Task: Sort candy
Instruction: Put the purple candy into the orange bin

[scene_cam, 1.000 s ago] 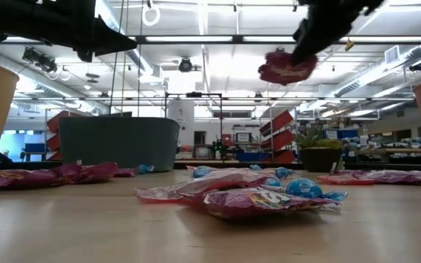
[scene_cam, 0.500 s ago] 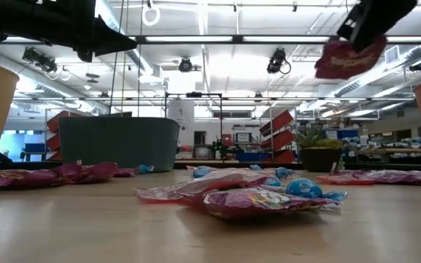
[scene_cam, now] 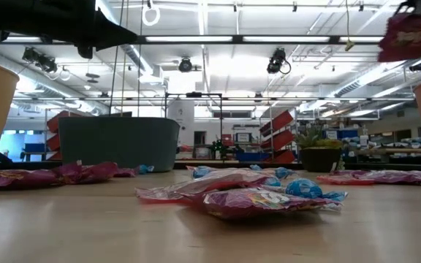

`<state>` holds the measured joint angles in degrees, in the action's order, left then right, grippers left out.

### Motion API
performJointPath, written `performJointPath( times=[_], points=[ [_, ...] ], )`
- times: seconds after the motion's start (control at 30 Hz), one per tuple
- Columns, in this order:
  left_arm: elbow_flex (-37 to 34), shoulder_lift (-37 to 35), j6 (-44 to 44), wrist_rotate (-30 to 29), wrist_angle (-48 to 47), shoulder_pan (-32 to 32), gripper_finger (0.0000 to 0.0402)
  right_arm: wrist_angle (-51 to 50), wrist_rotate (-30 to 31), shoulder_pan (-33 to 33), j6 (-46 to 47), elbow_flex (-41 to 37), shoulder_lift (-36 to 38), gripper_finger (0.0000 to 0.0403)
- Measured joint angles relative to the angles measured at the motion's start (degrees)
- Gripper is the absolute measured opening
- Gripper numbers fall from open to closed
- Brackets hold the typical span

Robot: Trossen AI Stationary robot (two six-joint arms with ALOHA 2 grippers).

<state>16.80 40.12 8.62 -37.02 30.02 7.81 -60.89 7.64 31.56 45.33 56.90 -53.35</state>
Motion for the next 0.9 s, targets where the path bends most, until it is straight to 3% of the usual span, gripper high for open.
performJointPath(
  times=[0.4,0.73,0.9],
  points=[
    [0.0,0.0,-0.3,0.0,1.3,0.0,0.0006,-3.6,-1.3,10.9,15.5,0.0,0.9,0.0],
    [0.0,0.0,0.0,0.0,2.7,0.0,0.0006,-2.6,-1.1,13.6,20.5,0.0,0.9,0.0],
    [0.0,0.0,0.0,0.0,2.7,0.0,0.0006,0.9,-0.4,14.7,17.7,0.0,0.9,0.0]
  ],
)
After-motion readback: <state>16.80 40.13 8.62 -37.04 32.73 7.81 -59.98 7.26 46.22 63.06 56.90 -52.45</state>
